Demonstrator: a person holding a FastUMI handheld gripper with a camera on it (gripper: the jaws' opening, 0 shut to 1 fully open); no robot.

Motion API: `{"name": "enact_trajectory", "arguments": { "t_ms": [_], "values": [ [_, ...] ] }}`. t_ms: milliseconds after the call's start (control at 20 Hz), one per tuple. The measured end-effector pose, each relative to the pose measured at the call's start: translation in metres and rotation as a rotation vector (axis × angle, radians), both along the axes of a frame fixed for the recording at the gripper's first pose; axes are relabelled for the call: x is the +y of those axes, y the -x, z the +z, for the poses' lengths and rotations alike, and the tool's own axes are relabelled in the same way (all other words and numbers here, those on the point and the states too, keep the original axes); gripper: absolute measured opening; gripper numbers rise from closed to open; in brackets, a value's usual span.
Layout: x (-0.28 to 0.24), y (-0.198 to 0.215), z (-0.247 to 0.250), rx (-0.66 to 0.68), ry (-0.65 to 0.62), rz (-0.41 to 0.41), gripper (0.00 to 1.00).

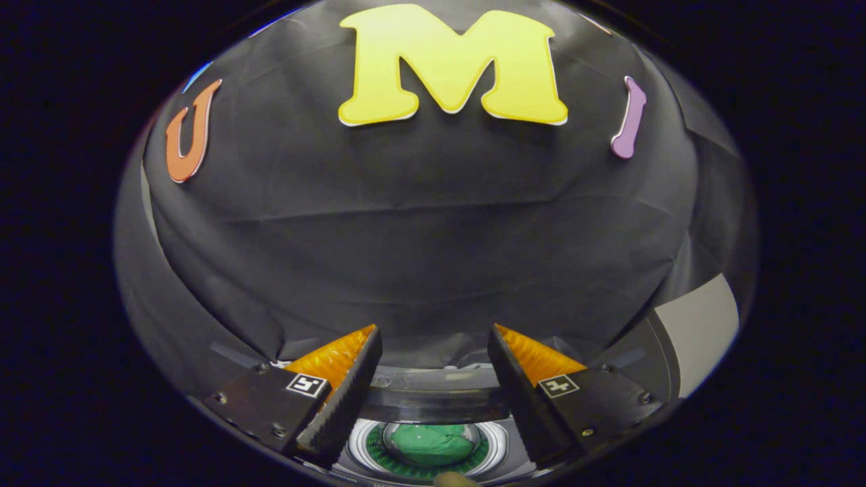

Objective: Put the clothes into the washing machine and then close the washing machine lid.

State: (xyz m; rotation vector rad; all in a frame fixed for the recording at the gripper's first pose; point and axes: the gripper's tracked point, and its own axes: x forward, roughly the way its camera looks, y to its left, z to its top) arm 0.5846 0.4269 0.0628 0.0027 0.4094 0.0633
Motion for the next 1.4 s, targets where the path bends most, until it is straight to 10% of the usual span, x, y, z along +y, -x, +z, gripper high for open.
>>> {"name": "enact_trajectory", "arguments": {
  "t_ms": [1400],
  "values": [
    [-0.015,0.151,-0.108,0.133,0.021,0.091,1.0]
  ]
}}
